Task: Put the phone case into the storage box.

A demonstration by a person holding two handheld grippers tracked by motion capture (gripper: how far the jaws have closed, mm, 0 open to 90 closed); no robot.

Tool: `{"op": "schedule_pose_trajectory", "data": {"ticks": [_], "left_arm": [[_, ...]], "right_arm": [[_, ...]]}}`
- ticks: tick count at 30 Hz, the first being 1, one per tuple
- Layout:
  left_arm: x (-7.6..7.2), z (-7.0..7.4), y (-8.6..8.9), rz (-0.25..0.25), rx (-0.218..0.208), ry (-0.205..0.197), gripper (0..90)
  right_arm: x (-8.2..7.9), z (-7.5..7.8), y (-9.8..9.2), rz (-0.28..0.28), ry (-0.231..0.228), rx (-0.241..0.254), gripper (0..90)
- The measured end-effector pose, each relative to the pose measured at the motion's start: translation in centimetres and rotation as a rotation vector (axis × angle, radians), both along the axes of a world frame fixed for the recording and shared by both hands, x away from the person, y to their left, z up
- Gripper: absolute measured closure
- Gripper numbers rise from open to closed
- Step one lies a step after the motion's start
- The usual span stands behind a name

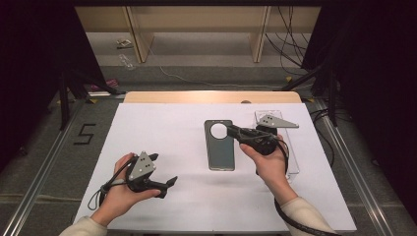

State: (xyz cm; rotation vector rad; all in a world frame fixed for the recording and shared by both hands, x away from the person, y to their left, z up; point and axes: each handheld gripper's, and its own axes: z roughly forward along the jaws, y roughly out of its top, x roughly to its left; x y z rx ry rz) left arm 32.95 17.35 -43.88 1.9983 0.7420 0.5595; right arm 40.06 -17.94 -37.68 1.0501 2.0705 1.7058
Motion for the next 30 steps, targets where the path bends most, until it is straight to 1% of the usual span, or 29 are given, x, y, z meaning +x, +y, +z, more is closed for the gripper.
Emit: {"op": "schedule_pose_trajectory", "data": {"ticks": [18,25,30], "left_arm": [[0.1,-0.1,0.1,0.008,-0.011,0.001,5.3],[0.1,-0.1,0.1,0.008,-0.012,0.002,5.6],[0.1,-0.2,0.1,0.008,-0.012,0.002,5.8]], "right_arm": [[0.3,0.6,-1.1,-0.021,-0.003,0.007,82.2],[0.5,0.6,-1.7,-0.039,0.004,0.015,82.2],[0.6,0.9,-2.2,-0.049,-0.001,0.018,82.2]]}}
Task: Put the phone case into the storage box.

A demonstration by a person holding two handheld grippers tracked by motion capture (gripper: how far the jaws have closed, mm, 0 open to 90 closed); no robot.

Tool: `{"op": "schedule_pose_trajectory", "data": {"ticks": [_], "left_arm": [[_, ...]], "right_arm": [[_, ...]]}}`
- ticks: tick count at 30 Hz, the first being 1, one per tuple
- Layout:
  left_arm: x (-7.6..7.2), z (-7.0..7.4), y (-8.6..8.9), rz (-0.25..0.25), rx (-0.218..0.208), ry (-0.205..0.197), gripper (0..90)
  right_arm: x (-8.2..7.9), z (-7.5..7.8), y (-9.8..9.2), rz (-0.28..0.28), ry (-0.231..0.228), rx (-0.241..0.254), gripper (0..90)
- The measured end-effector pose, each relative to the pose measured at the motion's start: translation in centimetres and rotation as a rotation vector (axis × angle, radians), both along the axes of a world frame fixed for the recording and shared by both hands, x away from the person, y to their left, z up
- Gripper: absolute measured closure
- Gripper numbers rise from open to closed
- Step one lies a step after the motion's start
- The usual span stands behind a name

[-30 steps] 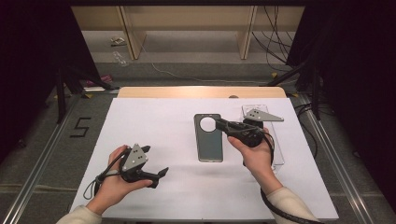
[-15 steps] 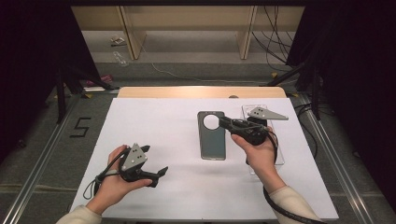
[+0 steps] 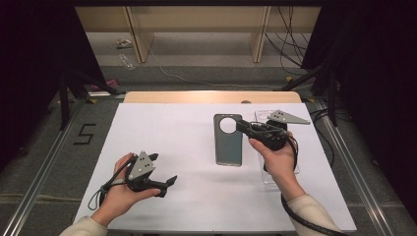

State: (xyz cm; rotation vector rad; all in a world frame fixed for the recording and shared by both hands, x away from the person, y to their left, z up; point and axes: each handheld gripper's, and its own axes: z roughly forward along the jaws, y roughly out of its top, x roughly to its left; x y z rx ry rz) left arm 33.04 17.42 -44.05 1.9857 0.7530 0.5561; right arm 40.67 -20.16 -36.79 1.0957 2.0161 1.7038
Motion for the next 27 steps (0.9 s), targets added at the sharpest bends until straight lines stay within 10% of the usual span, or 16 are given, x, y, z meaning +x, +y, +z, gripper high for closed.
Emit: {"op": "schedule_pose_trajectory", "data": {"ticks": [27], "left_arm": [[-0.1,-0.6,0.5,0.036,-0.012,0.013,6.7]], "right_arm": [[1.8,1.6,-3.5,-0.058,-0.023,-0.011,82.3]]}}
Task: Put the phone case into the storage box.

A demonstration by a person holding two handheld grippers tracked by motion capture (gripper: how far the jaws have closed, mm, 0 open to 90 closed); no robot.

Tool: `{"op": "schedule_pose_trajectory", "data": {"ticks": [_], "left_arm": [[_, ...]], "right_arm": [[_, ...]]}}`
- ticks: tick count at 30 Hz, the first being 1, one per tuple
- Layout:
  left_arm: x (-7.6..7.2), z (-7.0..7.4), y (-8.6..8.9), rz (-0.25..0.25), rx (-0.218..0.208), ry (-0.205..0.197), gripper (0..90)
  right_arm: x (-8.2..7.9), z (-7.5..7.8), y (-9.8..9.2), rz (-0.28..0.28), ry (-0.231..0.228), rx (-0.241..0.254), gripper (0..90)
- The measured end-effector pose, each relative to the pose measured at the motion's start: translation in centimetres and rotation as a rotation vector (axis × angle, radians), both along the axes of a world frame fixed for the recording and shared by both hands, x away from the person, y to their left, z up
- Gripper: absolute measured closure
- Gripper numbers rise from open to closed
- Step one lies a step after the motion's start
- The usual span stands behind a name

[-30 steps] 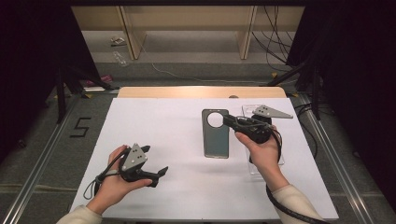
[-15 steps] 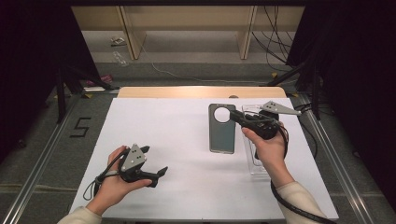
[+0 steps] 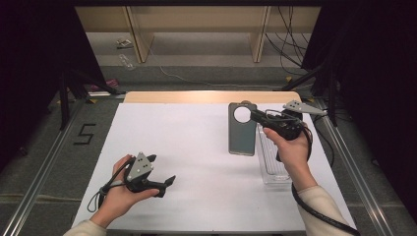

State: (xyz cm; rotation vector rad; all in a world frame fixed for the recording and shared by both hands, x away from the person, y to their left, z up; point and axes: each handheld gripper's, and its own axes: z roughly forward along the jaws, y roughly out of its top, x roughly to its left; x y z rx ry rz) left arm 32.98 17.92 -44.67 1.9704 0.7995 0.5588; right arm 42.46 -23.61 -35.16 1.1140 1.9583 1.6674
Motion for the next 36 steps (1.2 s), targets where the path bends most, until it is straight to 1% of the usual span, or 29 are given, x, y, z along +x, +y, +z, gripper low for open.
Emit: {"op": "schedule_pose_trajectory", "data": {"ticks": [9,21,26,36], "left_arm": [[-0.2,-0.2,0.5,0.019,-0.014,0.006,6.7],[-0.5,-0.3,1.1,0.040,-0.021,0.002,6.8],[-0.6,-0.3,1.3,0.045,-0.019,0.001,6.8],[-0.7,-0.3,1.3,0.045,-0.021,-0.004,6.9]], "right_arm": [[0.7,0.4,-0.8,-0.012,0.000,-0.018,82.3],[1.3,1.0,-1.7,-0.028,-0.013,-0.023,82.3],[1.5,1.2,-1.9,-0.034,-0.021,-0.026,82.3],[1.7,1.2,-2.1,-0.037,-0.019,-0.028,82.3]]}}
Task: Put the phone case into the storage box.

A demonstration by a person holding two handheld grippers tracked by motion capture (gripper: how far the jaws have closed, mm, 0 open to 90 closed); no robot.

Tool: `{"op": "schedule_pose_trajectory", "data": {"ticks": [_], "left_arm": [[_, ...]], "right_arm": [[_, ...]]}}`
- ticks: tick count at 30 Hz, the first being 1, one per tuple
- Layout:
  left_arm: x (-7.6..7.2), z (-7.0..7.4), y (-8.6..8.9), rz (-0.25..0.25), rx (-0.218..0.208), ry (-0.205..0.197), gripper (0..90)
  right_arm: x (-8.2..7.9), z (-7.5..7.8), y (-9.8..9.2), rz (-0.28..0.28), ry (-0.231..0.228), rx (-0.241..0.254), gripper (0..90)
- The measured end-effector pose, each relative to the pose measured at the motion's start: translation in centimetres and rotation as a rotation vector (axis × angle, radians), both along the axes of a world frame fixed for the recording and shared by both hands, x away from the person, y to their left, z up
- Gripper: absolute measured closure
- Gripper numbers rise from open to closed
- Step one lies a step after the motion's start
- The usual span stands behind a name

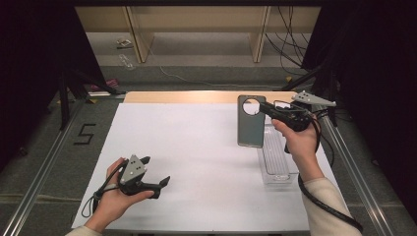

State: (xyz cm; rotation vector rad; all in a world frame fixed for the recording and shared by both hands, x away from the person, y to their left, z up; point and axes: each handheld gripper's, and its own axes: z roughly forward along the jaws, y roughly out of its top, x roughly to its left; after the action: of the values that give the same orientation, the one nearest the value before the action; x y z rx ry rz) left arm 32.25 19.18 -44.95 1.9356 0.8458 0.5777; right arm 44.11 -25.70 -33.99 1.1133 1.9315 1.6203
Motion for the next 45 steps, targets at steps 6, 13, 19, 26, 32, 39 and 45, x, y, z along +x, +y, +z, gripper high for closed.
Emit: {"op": "schedule_pose_trajectory", "data": {"ticks": [6,13,19,26,32,39,45], "left_arm": [[0.0,0.0,0.0,0.001,-0.002,-0.001,6.9],[-0.1,0.0,0.1,0.006,-0.001,-0.004,6.9],[-0.2,0.0,0.2,0.006,-0.001,-0.006,7.0],[-0.2,0.1,0.3,0.009,-0.004,-0.007,7.2],[-0.2,0.1,0.3,0.010,-0.005,-0.008,7.3],[-0.2,0.1,0.3,0.013,-0.006,-0.010,7.4],[-0.2,0.1,0.4,0.016,-0.006,-0.011,7.5]], "right_arm": [[0.1,0.1,-0.2,-0.003,-0.001,0.000,82.3],[0.1,0.2,-0.3,-0.008,-0.007,-0.005,82.3],[0.2,0.3,-0.3,-0.011,-0.013,-0.014,82.3],[0.3,0.6,-1.1,-0.025,-0.019,-0.005,82.3],[0.4,0.7,-1.6,-0.040,-0.018,-0.006,82.3],[0.4,0.7,-2.0,-0.049,-0.019,-0.006,82.3],[0.5,0.7,-2.3,-0.059,-0.018,-0.004,82.3]]}}
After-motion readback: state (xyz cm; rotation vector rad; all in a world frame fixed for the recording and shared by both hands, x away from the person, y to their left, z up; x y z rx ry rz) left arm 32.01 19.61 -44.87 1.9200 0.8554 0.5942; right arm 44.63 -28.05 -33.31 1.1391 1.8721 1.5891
